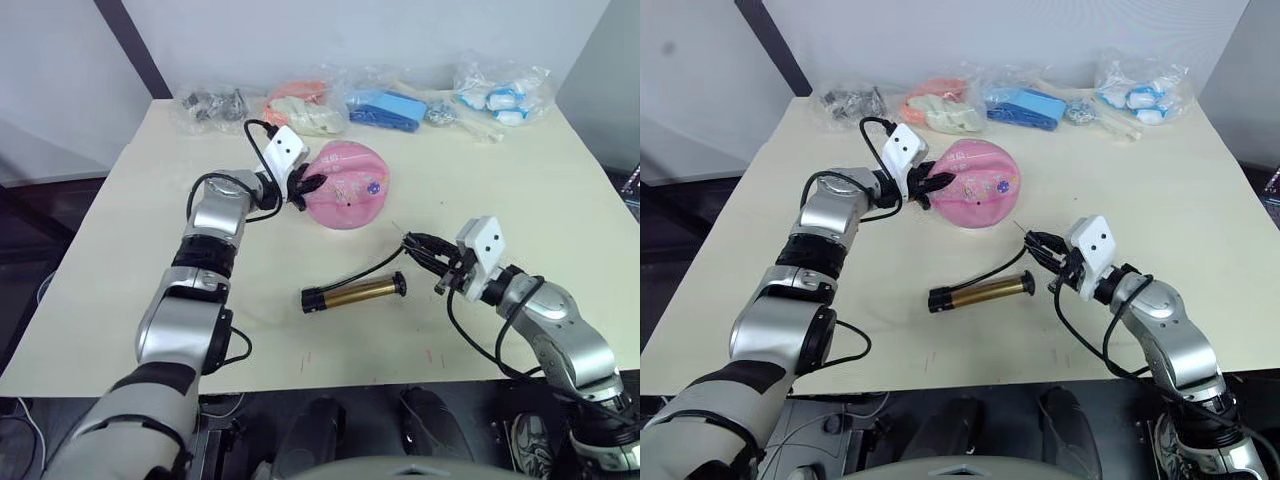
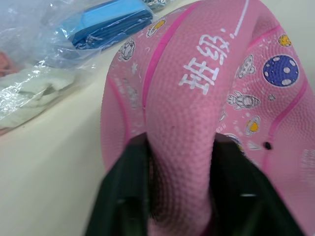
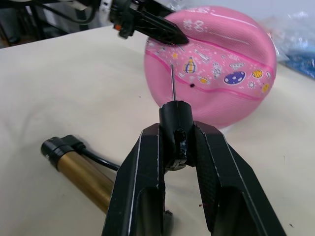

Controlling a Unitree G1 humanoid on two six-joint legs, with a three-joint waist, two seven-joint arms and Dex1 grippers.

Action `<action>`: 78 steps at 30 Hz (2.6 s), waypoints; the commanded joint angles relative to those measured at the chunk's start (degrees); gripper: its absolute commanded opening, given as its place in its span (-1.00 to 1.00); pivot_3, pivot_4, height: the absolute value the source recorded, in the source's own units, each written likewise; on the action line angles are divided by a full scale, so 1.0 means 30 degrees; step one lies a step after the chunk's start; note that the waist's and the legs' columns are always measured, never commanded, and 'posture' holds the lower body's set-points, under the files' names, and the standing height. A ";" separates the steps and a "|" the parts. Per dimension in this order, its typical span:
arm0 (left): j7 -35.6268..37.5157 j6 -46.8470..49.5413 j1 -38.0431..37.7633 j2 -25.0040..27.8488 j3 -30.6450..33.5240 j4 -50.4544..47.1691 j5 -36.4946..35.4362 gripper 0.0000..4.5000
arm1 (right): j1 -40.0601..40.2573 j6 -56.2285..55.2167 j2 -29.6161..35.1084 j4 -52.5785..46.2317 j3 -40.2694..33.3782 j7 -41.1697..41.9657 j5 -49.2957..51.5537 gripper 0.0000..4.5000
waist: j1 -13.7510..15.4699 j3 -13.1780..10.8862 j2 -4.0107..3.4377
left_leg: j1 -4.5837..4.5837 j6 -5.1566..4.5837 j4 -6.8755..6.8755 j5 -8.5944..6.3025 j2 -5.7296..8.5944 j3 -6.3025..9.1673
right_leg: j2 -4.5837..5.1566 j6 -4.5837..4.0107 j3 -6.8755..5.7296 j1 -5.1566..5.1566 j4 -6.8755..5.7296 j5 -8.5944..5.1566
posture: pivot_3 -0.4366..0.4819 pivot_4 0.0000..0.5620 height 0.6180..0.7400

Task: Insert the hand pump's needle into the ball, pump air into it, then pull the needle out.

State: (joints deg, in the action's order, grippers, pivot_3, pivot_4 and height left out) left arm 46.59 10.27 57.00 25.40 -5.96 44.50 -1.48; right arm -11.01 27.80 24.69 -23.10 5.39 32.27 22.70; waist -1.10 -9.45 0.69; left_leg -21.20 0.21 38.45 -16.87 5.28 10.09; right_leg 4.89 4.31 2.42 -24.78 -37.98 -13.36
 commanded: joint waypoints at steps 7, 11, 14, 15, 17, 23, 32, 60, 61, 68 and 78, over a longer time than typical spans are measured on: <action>-0.0158 -0.0194 -0.0640 0.0095 0.0568 -0.1060 -0.0162 -0.99 | -0.3724 0.8513 -0.2079 -0.0625 -0.1052 -0.3342 0.3089 -0.85 | -0.0220 0.0001 0.0002 | 0.0005 -0.0002 0.0004 0.0001 -0.0021 0.0031 | 0.0001 -0.0023 0.0020 -0.0006 -0.0010 0.0017 | -0.05 -0.47 1.00; -0.0337 -0.0130 -0.1056 -0.0073 0.0556 -0.1560 -0.0128 -0.99 | -0.6082 1.2151 -0.3274 0.0950 -0.2084 -0.4710 0.4076 -0.85 | -0.0312 0.0006 -0.0002 | 0.0005 -0.0002 0.0003 0.0001 -0.0028 0.0037 | 0.0003 -0.0028 0.0019 -0.0006 -0.0014 0.0020 | -0.05 -0.47 1.00; -0.0566 -0.0106 -0.1206 -0.0169 0.0559 -0.1730 -0.0050 -0.99 | -0.7429 1.4142 -0.4356 0.2037 -0.3041 -0.5551 0.4609 -0.85 | -0.0340 0.0007 -0.0003 | 0.0001 -0.0002 0.0003 0.0001 -0.0028 0.0047 | 0.0007 -0.0031 0.0012 -0.0006 -0.0010 0.0022 | -0.05 -0.47 1.00; -0.0643 -0.0063 -0.1243 -0.0200 0.0581 -0.1801 -0.0056 -0.99 | -0.7879 1.4563 -0.4637 0.2371 -0.3237 -0.5695 0.4709 -0.85 | -0.0339 0.0009 -0.0006 | 0.0001 -0.0002 0.0002 0.0001 -0.0027 0.0048 | 0.0009 -0.0031 0.0012 -0.0006 -0.0011 0.0022 | -0.05 -0.47 1.00; -0.0848 -0.0155 -0.1312 -0.0218 0.0505 -0.1844 0.0085 -0.99 | -0.8654 1.5266 -0.5011 0.2995 -0.3402 -0.5987 0.4604 -0.85 | -0.0351 0.0010 -0.0008 | 0.0000 -0.0002 0.0003 0.0001 -0.0025 0.0048 | 0.0014 -0.0032 0.0013 -0.0007 -0.0012 0.0023 | -0.05 -0.47 1.00; -0.1274 -0.0032 -0.1810 -0.0392 0.0486 -0.2504 0.0150 -0.99 | -1.0668 1.7835 -0.7859 0.4989 -0.6116 -0.8385 0.4655 -0.85 | -0.0374 0.0018 -0.0017 | 0.0002 -0.0002 0.0005 0.0002 -0.0020 0.0056 | 0.0021 -0.0035 0.0011 -0.0009 -0.0029 0.0025 | -0.05 -0.47 1.00; -0.1909 0.0006 -0.2524 -0.0537 0.0531 -0.3500 0.0175 -0.99 | -1.2899 2.0466 -1.1458 0.6364 -1.0680 -1.1138 0.4020 -0.85 | -0.0369 0.0030 -0.0032 | -0.0002 -0.0002 0.0005 0.0002 -0.0010 0.0061 | 0.0035 -0.0036 0.0010 -0.0019 -0.0040 0.0026 | -0.05 -0.47 1.00; -0.2289 0.0008 -0.3312 -0.1285 0.1069 -0.3988 -0.0271 -0.99 | -1.2475 1.9473 -1.1966 0.6803 -0.9481 -1.1072 0.5574 -0.85 | -0.0413 0.0063 -0.0081 | -0.0037 -0.0003 0.0007 0.0003 -0.0001 -0.0004 | 0.0058 -0.0035 0.0038 -0.0115 -0.0131 0.0025 | -0.05 -0.47 1.00; -0.2326 0.0126 -0.3333 -0.1353 0.1171 -0.4055 -0.0365 -0.99 | -1.2504 1.9404 -1.1798 0.6922 -0.9403 -1.0945 0.5589 -0.85 | -0.0413 0.0063 -0.0081 | -0.0037 -0.0003 0.0006 0.0003 -0.0001 -0.0004 | 0.0058 -0.0035 0.0038 -0.0115 -0.0131 0.0025 | -0.05 -0.47 1.00; -0.2745 0.1331 -0.3932 -0.1790 0.1410 -0.5543 -0.0631 -0.99 | -1.2852 1.9180 -1.1147 0.8027 -0.9106 -1.0275 0.5411 -0.85 | -0.0414 0.0063 -0.0081 | -0.0039 -0.0003 0.0007 0.0003 -0.0001 -0.0002 | 0.0060 -0.0036 0.0037 -0.0116 -0.0132 0.0025 | -0.05 -0.47 1.00; -0.4152 0.2942 -0.5112 -0.1990 0.1862 -0.7680 -0.0572 -0.99 | -1.3185 1.8376 -1.0358 0.9453 -0.8956 -0.9753 0.5236 -0.85 | -0.0459 0.0063 -0.0082 | -0.0044 -0.0003 0.0005 0.0002 -0.0003 -0.0015 | 0.0057 -0.0036 0.0046 -0.0136 -0.0136 0.0025 | -0.05 -0.47 1.00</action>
State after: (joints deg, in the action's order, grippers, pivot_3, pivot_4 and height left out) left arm 34.60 18.01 42.43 19.70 -0.41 22.75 -2.49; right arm -48.81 83.90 -6.69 5.79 -22.16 1.94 37.98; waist -2.48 -9.26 0.44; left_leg -21.33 0.20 38.46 -16.87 5.27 10.04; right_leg 5.06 4.20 2.57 -25.19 -38.39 -13.29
